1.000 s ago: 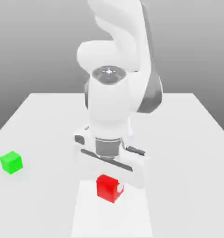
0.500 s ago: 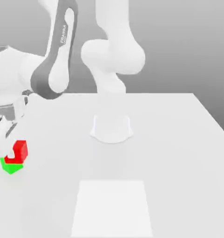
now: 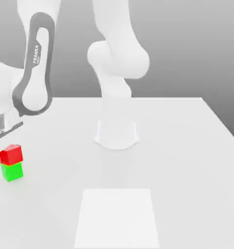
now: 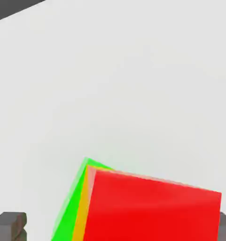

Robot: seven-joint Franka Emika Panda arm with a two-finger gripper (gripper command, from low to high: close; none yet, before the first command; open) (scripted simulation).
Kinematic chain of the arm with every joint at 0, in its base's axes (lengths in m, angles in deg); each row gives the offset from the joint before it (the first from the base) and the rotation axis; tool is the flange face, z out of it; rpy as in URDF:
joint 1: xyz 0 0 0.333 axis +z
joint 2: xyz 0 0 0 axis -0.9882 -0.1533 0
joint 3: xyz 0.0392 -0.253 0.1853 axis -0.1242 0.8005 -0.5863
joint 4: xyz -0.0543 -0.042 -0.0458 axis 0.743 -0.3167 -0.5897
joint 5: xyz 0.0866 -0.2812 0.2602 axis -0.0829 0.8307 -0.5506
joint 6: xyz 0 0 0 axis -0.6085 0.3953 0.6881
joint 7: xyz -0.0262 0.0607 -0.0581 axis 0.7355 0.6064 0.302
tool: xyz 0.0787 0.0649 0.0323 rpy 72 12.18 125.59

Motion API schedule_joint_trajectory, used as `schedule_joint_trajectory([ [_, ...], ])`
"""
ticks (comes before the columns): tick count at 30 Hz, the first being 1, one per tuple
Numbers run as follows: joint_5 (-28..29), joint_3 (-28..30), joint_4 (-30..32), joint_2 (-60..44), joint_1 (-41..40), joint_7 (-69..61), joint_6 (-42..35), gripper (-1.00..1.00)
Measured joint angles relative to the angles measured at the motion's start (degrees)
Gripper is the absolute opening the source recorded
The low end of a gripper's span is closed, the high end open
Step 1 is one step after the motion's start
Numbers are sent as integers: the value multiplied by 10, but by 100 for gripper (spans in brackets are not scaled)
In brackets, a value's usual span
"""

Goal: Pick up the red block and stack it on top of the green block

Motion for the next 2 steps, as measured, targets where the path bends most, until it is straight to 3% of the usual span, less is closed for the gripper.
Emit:
schedule_joint_trajectory([
  [2,15,6,1,21,2,11,-20,100],
])
